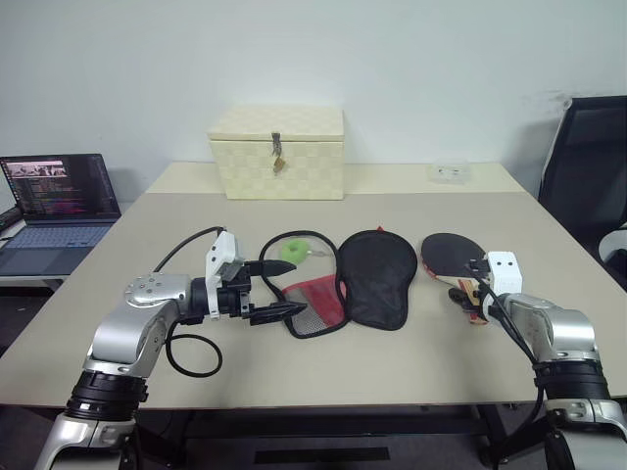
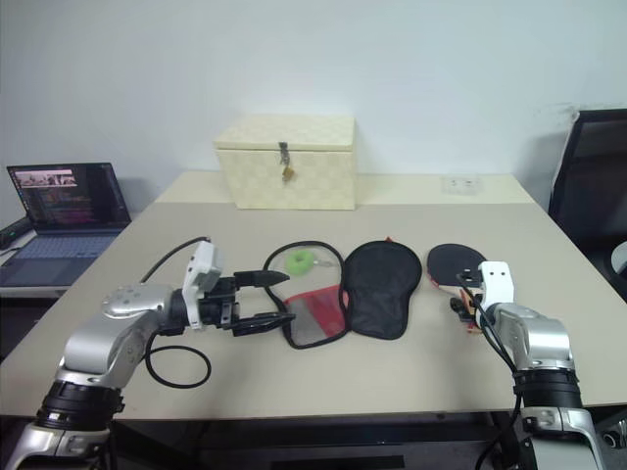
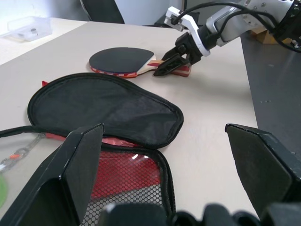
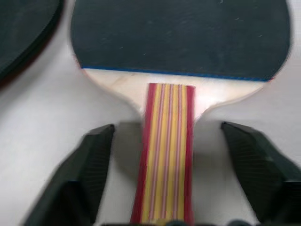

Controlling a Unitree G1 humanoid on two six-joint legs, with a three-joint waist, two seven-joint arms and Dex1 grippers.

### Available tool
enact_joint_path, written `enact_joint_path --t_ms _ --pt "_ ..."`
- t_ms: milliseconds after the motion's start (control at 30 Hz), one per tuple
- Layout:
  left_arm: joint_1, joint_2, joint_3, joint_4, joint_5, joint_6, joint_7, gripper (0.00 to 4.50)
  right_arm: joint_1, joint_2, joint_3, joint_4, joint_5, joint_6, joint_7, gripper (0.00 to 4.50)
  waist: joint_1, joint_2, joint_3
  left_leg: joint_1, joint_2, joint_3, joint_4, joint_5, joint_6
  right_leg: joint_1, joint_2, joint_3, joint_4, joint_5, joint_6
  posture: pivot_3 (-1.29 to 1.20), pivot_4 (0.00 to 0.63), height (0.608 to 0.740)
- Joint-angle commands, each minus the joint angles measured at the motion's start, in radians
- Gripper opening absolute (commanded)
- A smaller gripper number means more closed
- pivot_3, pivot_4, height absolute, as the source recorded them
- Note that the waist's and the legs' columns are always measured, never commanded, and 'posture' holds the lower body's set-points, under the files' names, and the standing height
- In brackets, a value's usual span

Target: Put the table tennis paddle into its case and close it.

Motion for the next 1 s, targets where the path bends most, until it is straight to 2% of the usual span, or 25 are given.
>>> enact_joint_path --t_ms 33,167,200,367,533,767,1000 --pt "0.013 0.013 0.032 -0.039 -0.01 -0.01 0.004 4.5 -0.027 0.005 -0.034 -0.007 -0.001 -0.026 -0.022 2.53 -0.001 0.0 0.0 0.0 0.0 0.0 0.0 0.0 0.0 0.0 0.0 0.0 0.0 0.0 0.0 0.0 0.15 0.74" --pt "0.034 0.02 0.046 -0.057 -0.017 -0.003 0.012 4.5 -0.048 0.002 -0.056 -0.092 0.015 0.0 -0.045 1.16 0.0 0.001 0.0 -0.001 0.0 -0.001 0.0 0.0 0.0 0.0 0.0 0.0 0.0 0.0 0.0 0.0 0.15 0.74" --pt "0.04 0.023 0.049 -0.062 -0.019 0.0 0.013 4.5 -0.061 0.001 -0.062 -0.131 0.025 0.018 -0.051 1.09 0.0 0.001 0.001 -0.001 0.0 -0.001 0.0 0.0 0.0 -0.001 0.0 0.0 0.0 0.0 0.0 0.0 0.15 0.74" --pt "0.063 0.039 0.076 -0.084 -0.044 0.027 0.008 4.5 -0.114 0.047 -0.069 -0.371 0.094 0.175 -0.081 1.09 -0.006 0.002 0.001 -0.005 0.0 -0.001 -0.001 0.0 0.0 -0.007 0.0 0.002 0.002 0.0 0.0 0.0 0.15 0.74" --pt "0.062 0.041 0.083 -0.083 -0.045 0.036 0.01 4.5 -0.109 0.181 -0.056 -0.498 0.13 0.285 -0.135 1.09 -0.008 0.002 0.001 -0.005 0.002 -0.001 -0.002 0.0 0.0 -0.008 0.0 0.001 0.003 0.0 -0.001 0.0 0.15 0.74" --pt "0.066 0.037 0.083 -0.095 -0.046 0.044 0.017 4.5 -0.062 0.383 -0.004 -0.467 0.105 0.256 -0.213 1.09 -0.006 0.002 0.001 -0.006 0.0 -0.001 -0.001 0.0 0.0 -0.01 -0.001 0.003 0.006 0.0 -0.001 0.0 0.15 0.74" --pt "0.078 0.045 0.089 -0.104 -0.047 0.045 0.026 4.5 -0.068 0.459 0.031 -0.357 0.066 0.165 -0.244 1.09 -0.007 0.002 0.001 -0.007 0.0 -0.001 -0.001 0.0 0.0 -0.013 -0.001 0.003 0.008 0.0 -0.001 0.0 0.15 0.74"
